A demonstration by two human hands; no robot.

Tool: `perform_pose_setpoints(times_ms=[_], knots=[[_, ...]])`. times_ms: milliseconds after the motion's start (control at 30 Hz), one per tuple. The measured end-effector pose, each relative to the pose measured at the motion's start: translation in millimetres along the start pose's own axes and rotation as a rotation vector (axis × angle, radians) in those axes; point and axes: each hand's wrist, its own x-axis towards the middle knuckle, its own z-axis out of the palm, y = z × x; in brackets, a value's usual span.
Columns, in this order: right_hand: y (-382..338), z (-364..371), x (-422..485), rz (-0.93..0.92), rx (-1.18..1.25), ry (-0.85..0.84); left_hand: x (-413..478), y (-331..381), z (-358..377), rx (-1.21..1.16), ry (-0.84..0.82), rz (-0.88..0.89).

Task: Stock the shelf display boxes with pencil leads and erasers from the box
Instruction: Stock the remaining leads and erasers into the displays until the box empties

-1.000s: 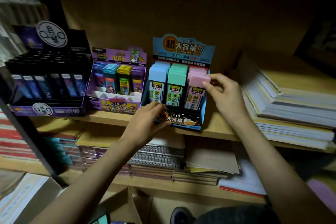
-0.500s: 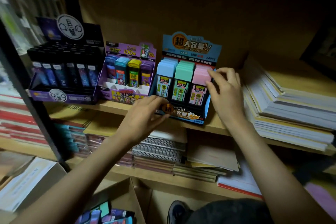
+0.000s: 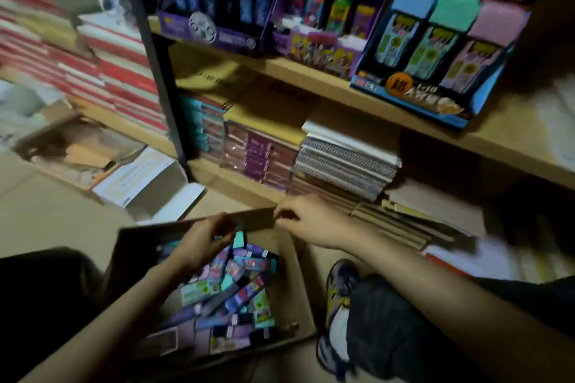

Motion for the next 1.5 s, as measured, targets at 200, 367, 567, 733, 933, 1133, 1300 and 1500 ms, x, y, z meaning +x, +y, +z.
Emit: perform_pose_setpoints(times_ms=[200,367,567,733,933,1133,1300,1500], knots=[[31.7,118.8,35.4,0.190,0.072,-0.270,-45.7,-94.1,62.3,-0.095,-0.053,-0.336],[67.9,174.7,56.9,0.371,0.155,-0.271,-54.4,-146.4,69.1,0.073,-0.037,-0.393],[93.4,206.3,94.4,0.394,0.156,-0.206,-15.9,-186.2,60.5,0.190,0.044,-0.392],[100.0,230.6,117.9,0.475,0.098,-0.107,2.8,-206.9,66.2,0.253,0.122,-0.401],[97.4,242.6,132.8,0.526,0.177,-0.044,6.8,-208.5,83.4,0.288,0.161,-0.446],[70.4,251.5,167.9,0.732,0.730,0.093,-3.5,-186.2,103.6,0.318,0.054,-0.358],[66.2,255.4,179.9,0.842,0.853,0.192,-6.5,-173.2,104.7,0.343,0.075,-0.308],[76.2,255.6,174.8,0.845,0.967,0.201,21.0,-194.5,71.9,0.275,0.004,-0.331]])
